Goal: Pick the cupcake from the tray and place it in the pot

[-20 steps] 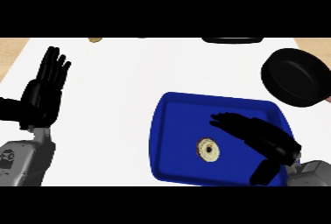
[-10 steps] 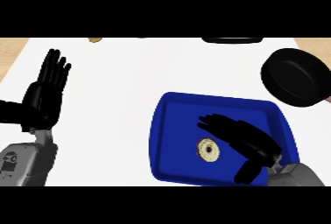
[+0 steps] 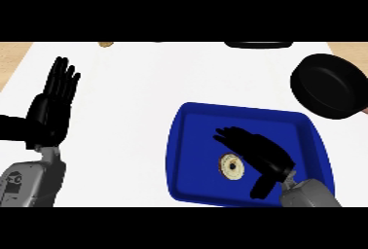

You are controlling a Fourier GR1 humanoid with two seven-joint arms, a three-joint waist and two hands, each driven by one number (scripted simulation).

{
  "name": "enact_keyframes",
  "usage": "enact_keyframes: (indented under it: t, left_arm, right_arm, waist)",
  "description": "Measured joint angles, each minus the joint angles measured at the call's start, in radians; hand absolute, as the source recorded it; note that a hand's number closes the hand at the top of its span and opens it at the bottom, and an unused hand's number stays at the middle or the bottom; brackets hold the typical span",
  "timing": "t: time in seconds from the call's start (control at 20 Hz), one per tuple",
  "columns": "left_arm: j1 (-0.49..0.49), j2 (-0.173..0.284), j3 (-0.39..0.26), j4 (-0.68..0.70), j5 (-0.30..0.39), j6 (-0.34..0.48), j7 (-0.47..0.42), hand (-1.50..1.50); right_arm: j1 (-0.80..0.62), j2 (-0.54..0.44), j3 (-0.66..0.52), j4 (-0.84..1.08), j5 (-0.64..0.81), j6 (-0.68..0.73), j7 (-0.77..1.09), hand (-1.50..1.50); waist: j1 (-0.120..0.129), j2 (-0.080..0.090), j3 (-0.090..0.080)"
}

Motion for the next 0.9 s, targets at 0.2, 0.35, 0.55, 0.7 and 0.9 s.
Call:
enact_keyframes:
  t: [0.2,0.35,0.55,0.7,0.9]
  left_arm:
    - [-0.024,-0.006,0.013,0.026,-0.011,-0.013,-0.001,0.00]
    - [-0.037,0.000,0.031,0.032,-0.006,-0.027,0.006,0.00]
    - [-0.040,-0.011,0.035,0.035,-0.016,-0.026,0.009,0.00]
    - [-0.022,-0.012,0.033,0.001,-0.016,-0.028,0.028,0.00]
    - [-0.021,-0.020,0.037,0.013,-0.020,-0.031,0.010,0.00]
  right_arm:
    - [-0.020,0.046,-0.001,0.065,0.045,-0.018,-0.021,-1.50]
    - [-0.027,0.082,0.004,0.121,0.079,-0.055,-0.043,-1.50]
    - [-0.054,0.111,-0.005,0.180,0.101,-0.066,-0.081,1.50]
    - [-0.080,0.110,0.013,0.215,0.119,-0.072,-0.148,1.50]
    - [-0.076,0.133,0.045,0.214,0.160,-0.127,-0.200,1.50]
  waist:
    - [-0.001,0.000,0.000]
    - [0.000,-0.001,-0.001]
    - [-0.001,-0.006,-0.007]
    - [0.002,-0.007,-0.009]
    - [0.000,-0.012,-0.014]
